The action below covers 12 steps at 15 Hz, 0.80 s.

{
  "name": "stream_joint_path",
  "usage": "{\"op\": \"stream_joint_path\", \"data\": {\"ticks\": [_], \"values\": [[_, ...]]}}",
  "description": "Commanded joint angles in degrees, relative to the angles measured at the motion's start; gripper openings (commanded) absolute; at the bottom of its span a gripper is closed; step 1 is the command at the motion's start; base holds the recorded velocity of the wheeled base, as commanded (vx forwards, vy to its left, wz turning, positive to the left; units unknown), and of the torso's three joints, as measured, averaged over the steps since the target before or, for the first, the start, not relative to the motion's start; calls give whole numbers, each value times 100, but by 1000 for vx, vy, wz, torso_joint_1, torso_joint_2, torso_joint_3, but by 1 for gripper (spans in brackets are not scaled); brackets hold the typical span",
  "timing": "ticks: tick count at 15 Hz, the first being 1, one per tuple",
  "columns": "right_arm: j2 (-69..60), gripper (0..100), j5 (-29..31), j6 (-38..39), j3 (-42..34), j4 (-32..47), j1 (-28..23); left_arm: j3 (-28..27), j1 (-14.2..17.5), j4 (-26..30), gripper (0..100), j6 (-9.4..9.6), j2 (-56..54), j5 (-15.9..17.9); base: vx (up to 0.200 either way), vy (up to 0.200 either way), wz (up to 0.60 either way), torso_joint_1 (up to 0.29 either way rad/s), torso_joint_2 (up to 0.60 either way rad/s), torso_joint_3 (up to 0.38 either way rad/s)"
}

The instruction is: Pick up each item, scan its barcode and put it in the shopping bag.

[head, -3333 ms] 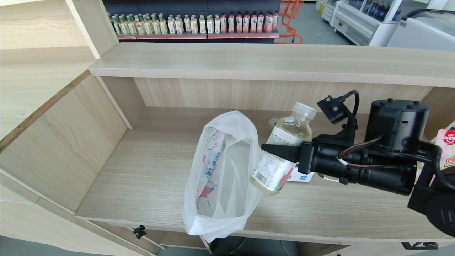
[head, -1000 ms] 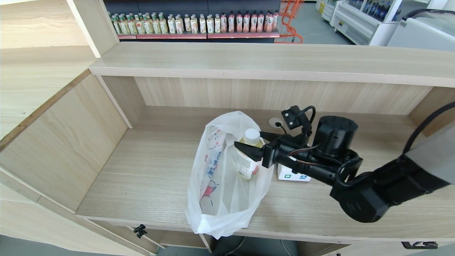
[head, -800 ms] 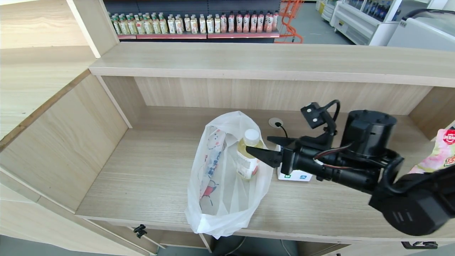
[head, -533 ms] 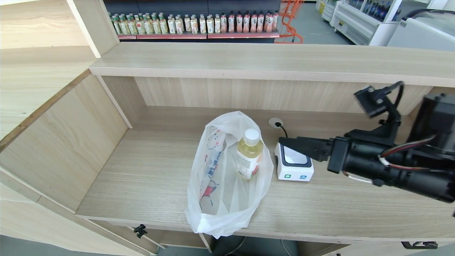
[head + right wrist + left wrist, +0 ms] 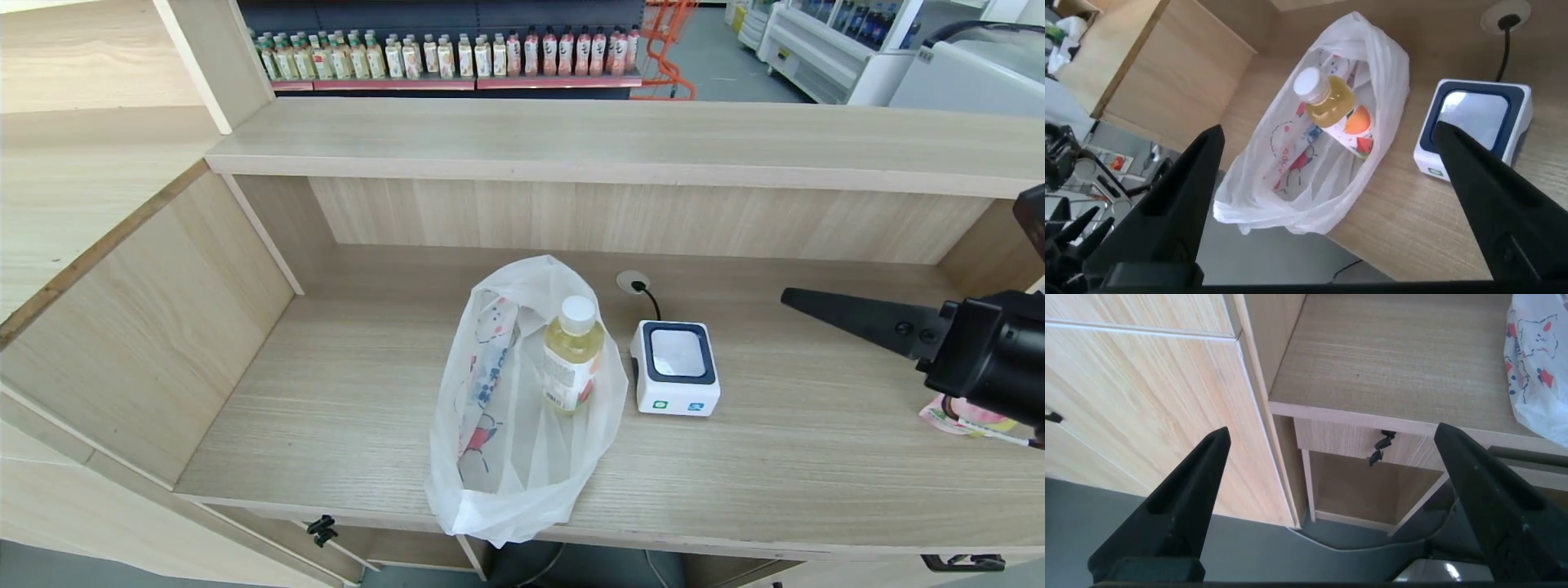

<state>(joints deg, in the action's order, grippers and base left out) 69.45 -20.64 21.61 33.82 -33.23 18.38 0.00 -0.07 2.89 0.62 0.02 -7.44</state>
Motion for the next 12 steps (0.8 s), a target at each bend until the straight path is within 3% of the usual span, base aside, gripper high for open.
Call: {"op": "stream_joint_path", "data": {"ticks": [1, 10, 12], "values": [[-81, 100, -2, -8, -24, -8, -72, 0, -1, 1, 100, -1, -2, -3, 0, 0, 0, 0, 0, 0], [-177, 100, -2, 1, -244, -8, -274, 0, -1, 1, 100, -1, -2, -3, 0, 0, 0, 0, 0, 0], [-177, 100, 7, 1, -253, -8, -300, 0, -1, 1, 100, -1, 6, -3, -200, 0, 0, 2, 2, 2]]}}
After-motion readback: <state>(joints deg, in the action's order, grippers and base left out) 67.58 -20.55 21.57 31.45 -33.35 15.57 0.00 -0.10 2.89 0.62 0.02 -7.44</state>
